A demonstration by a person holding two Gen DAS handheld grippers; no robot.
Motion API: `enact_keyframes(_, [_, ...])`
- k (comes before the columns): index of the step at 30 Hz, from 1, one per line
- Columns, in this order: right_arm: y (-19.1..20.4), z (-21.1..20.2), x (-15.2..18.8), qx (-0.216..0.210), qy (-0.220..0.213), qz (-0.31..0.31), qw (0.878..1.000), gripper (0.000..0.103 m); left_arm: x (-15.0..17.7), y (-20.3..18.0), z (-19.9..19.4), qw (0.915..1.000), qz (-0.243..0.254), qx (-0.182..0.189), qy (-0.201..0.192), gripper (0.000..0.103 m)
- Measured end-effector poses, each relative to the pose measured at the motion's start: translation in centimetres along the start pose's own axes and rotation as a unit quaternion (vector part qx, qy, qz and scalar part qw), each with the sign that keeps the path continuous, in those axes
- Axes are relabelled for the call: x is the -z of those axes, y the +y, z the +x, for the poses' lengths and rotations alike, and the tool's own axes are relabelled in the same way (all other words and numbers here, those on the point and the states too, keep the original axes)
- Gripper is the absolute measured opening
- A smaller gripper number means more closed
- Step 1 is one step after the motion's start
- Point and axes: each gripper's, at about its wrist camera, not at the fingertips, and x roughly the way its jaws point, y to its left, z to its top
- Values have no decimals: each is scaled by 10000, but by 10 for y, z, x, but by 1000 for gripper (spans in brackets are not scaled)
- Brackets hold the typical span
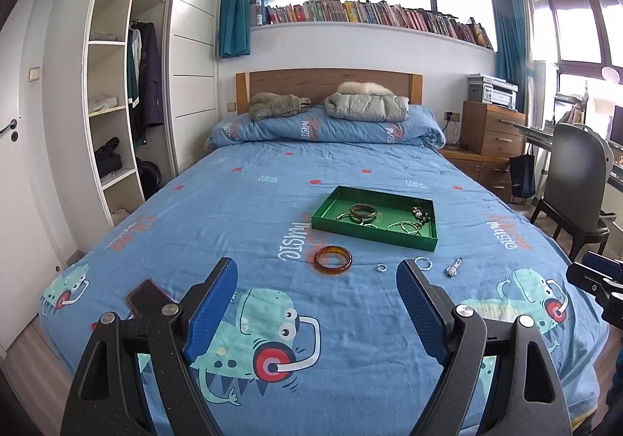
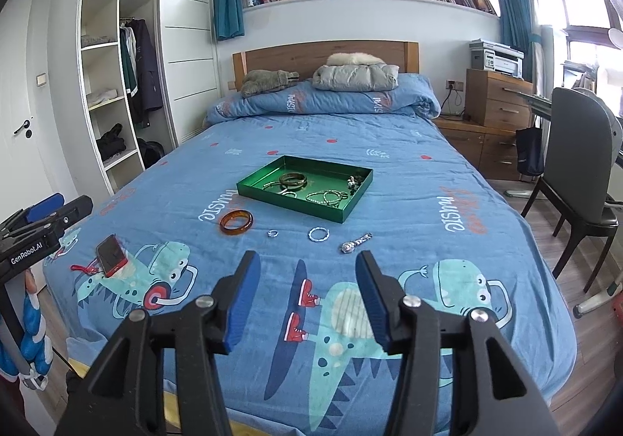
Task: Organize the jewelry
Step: 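Withdraw both tools from the tray back over the bed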
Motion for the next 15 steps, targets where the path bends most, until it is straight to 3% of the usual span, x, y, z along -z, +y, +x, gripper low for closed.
enact_keyframes(10, [-2, 10, 23, 104, 12, 122, 9999, 62, 25, 14, 8, 9985, -118, 328, 411, 83])
enact_keyframes(15, [0, 21, 33, -59, 153, 162, 9997, 64, 36, 20, 17, 9979, -58, 243, 594, 83])
